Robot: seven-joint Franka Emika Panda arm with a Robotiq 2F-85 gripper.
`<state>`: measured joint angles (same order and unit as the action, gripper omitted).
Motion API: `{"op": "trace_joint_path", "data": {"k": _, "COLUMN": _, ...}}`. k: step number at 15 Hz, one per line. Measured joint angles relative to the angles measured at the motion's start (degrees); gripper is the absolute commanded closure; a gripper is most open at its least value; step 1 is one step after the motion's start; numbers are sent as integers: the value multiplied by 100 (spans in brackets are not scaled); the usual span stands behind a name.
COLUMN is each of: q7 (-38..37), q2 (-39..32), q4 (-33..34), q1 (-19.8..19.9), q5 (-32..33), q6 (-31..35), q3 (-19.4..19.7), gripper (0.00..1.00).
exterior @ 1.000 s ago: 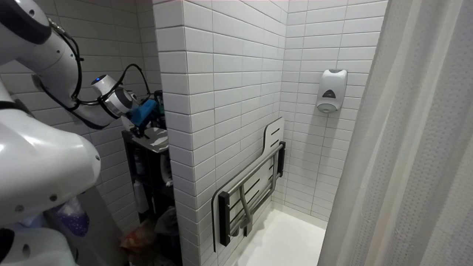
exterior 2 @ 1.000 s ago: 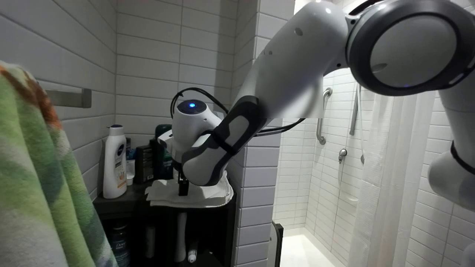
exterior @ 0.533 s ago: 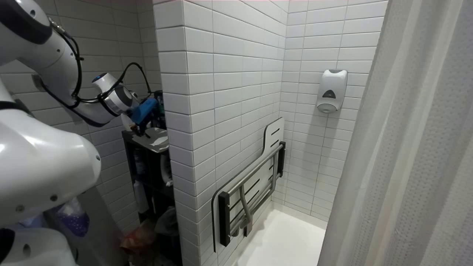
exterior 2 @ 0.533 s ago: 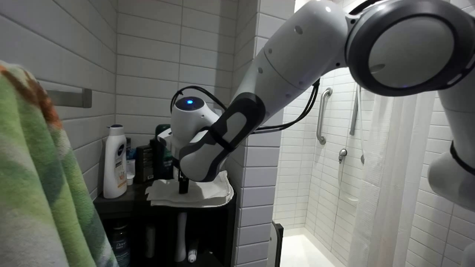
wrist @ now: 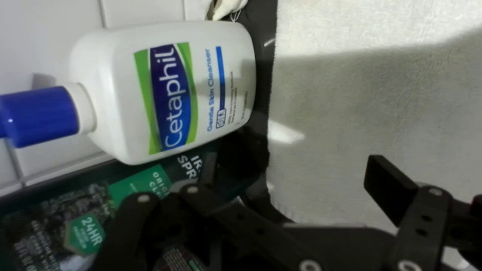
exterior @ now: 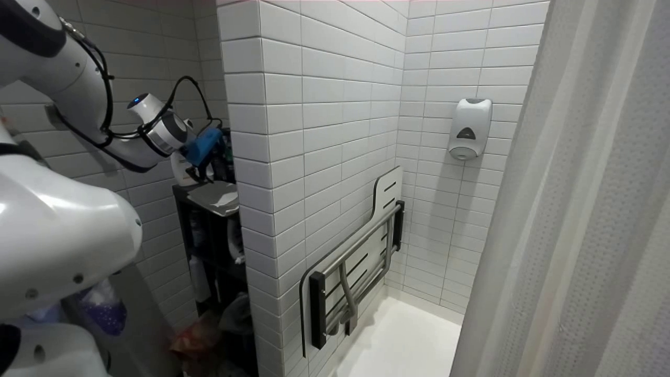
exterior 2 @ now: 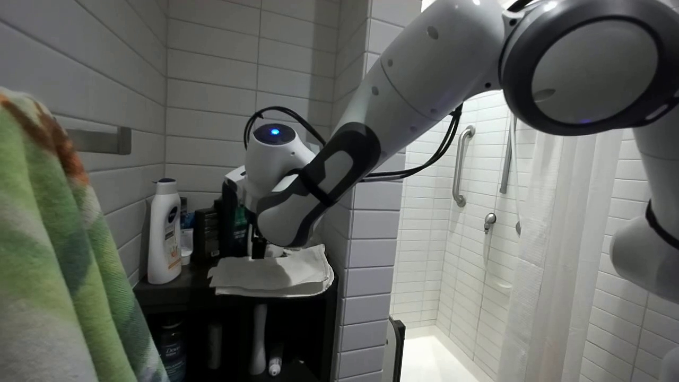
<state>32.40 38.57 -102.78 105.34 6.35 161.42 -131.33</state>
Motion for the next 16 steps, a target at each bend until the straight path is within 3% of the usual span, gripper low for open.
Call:
{"op": "trace_joint_path", "data": {"k": 8, "q7": 382, "q2": -568, "q4": -461, "q1": 30, "q5": 0, "q6": 545, "q3": -261, "gripper": 0}}
{"op": "trace_joint_path", "data": {"k": 13, "q7": 1016, "q2": -1121, "q4": -887, "q1": 14, "q5": -3, "q6": 503, "q3": -409, "gripper": 0}}
{"op": "trace_joint_path", "data": {"k": 16, "q7": 1514, "q2": -1345, "q4": -1039, "q1": 104, "q5": -416, "q6": 369, "q3": -679, "gripper": 0}}
